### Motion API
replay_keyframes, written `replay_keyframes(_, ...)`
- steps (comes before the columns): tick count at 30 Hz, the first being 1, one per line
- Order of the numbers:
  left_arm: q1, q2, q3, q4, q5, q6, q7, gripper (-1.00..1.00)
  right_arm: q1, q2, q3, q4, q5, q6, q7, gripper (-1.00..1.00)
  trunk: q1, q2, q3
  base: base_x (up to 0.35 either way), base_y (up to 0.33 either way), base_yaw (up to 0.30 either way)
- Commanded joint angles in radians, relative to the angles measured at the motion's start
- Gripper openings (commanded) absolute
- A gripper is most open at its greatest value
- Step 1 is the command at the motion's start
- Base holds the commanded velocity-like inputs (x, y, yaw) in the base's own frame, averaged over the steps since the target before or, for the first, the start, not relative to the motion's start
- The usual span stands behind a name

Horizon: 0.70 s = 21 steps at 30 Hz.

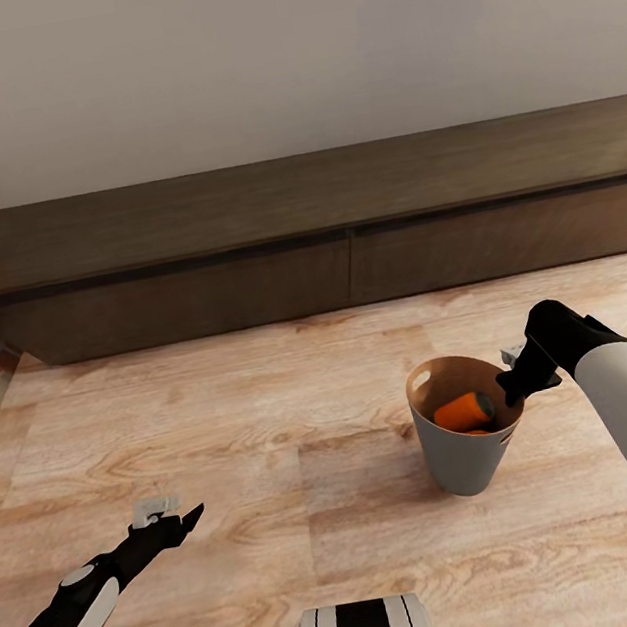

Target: Put the three can of soda from the living room inside the tash can in the kitchen.

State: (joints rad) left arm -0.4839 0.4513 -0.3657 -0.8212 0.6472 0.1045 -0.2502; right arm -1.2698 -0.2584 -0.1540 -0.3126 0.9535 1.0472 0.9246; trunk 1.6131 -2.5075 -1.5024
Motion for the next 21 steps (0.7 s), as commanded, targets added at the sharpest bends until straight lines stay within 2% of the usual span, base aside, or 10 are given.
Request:
replay_keyframes(1,-0.001,0.0,-0.001,0.001,0.0,0.0,0.0,1.0,0.012,0.01,-0.018,-0.004,0.013,0.0,-0.001,-1.0,0.001,0.0,0.0,0.0,0.0,0.0)
replay_keyframes(4,-0.001,0.0,-0.001,0.001,0.0,0.0,0.001,1.0,0.012,0.01,-0.018,-0.004,0.012,0.0,-0.001,-1.0,0.001,0.0,0.0,0.0,0.0,0.0)
replay_keyframes(5,-0.001,0.0,-0.001,0.001,0.0,0.0,0.001,1.0,0.012,0.01,-0.018,-0.004,0.012,0.0,-0.001,1.0,0.001,0.0,0.0,0.0,0.0,0.0)
replay_keyframes(21,-0.001,0.0,-0.001,0.001,0.0,-0.002,0.002,1.0,0.012,0.008,-0.018,-0.005,0.013,0.0,-0.003,1.0,0.001,0.0,0.0,0.0,0.0,0.0)
